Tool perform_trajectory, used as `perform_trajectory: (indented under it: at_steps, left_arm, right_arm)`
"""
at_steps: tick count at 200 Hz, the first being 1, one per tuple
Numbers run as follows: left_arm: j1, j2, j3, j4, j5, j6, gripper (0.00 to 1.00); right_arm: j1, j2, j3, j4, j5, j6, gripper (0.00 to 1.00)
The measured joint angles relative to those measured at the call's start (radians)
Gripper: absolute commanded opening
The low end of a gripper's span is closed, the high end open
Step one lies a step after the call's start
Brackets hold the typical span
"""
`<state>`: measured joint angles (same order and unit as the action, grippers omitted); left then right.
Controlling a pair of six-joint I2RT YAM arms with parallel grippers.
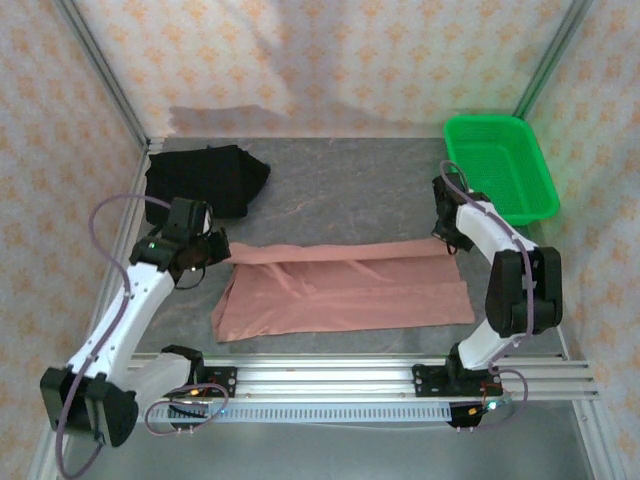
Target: Fold and stack the t-shirts
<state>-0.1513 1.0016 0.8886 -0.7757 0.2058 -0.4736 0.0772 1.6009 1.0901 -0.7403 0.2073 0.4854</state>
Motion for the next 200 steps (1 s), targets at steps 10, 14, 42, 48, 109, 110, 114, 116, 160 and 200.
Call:
perform_trajectory:
  at_steps: [10, 14, 42, 48, 109, 110, 114, 116, 160, 200]
  left_arm:
    - [-0.010, -0.039, -0.038, 0.000, 0.000, -0.029, 0.00]
    - [-0.015, -0.051, -0.053, 0.000, -0.001, -0.037, 0.00]
    - [-0.060, -0.126, -0.166, 0.004, -0.004, -0.119, 0.00]
    - [-0.066, -0.135, -0.185, 0.005, -0.005, -0.132, 0.00]
    - [-0.105, -0.225, -0.341, 0.034, -0.004, -0.273, 0.00]
    - [-0.105, -0.226, -0.342, 0.034, -0.004, -0.275, 0.00]
    - [-0.105, -0.232, -0.350, 0.034, -0.005, -0.283, 0.00]
    - [-0.105, -0.235, -0.354, 0.034, -0.005, -0.286, 0.00]
    - [-0.109, -0.269, -0.459, 0.062, -0.001, -0.362, 0.00]
    - [-0.129, -0.318, -0.520, 0.053, 0.006, -0.429, 0.46]
  right_arm:
    - [0.000, -0.011, -0.026, 0.001, -0.002, 0.006, 0.00]
    - [0.000, -0.013, -0.033, 0.001, -0.003, 0.010, 0.00]
    - [0.000, -0.014, -0.065, 0.012, -0.006, 0.016, 0.00]
    - [0.000, -0.014, -0.068, 0.015, -0.006, 0.016, 0.00]
    - [-0.003, 0.007, -0.080, 0.049, -0.006, 0.016, 0.00]
    - [-0.003, 0.007, -0.081, 0.050, -0.006, 0.016, 0.00]
    - [-0.003, 0.008, -0.085, 0.052, -0.006, 0.016, 0.00]
    - [-0.004, 0.008, -0.087, 0.053, -0.007, 0.016, 0.00]
    - [-0.008, 0.012, -0.129, 0.055, -0.006, 0.030, 0.01]
    - [-0.014, 0.012, -0.157, 0.060, -0.017, 0.061, 0.32]
